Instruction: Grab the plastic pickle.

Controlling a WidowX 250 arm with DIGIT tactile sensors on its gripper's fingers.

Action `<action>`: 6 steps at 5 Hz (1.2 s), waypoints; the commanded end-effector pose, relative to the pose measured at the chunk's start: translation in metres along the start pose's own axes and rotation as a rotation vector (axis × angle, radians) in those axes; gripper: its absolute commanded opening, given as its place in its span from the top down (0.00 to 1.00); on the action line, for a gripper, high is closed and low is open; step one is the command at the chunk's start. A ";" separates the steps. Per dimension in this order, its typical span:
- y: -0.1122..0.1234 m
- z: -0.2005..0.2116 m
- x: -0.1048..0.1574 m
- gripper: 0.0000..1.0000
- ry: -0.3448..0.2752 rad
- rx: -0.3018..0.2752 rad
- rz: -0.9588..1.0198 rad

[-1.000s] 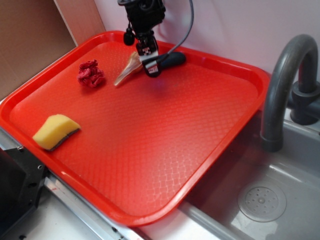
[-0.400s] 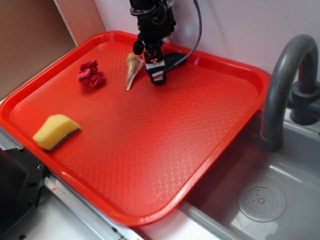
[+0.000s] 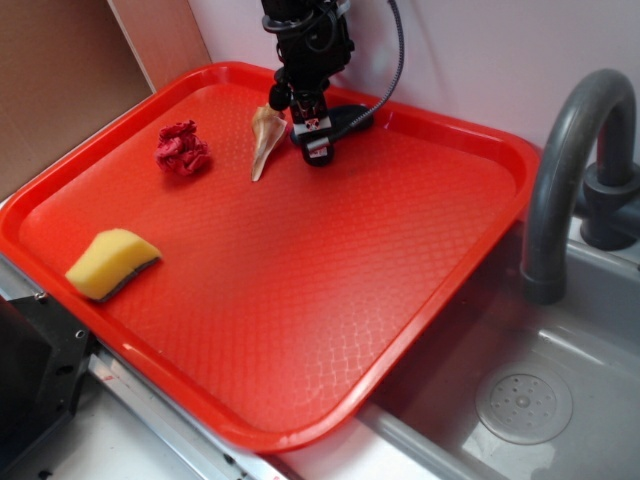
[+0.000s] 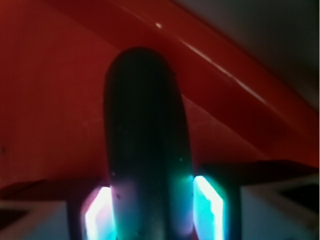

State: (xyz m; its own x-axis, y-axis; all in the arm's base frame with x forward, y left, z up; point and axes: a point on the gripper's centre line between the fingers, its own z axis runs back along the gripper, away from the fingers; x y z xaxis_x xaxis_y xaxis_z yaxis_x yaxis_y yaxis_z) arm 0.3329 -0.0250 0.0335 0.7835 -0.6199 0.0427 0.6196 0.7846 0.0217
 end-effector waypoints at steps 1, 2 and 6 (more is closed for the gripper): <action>0.005 0.087 -0.043 1.00 0.003 0.053 0.456; -0.004 0.121 -0.057 1.00 0.014 0.027 0.506; -0.046 0.170 -0.110 1.00 0.001 -0.048 0.664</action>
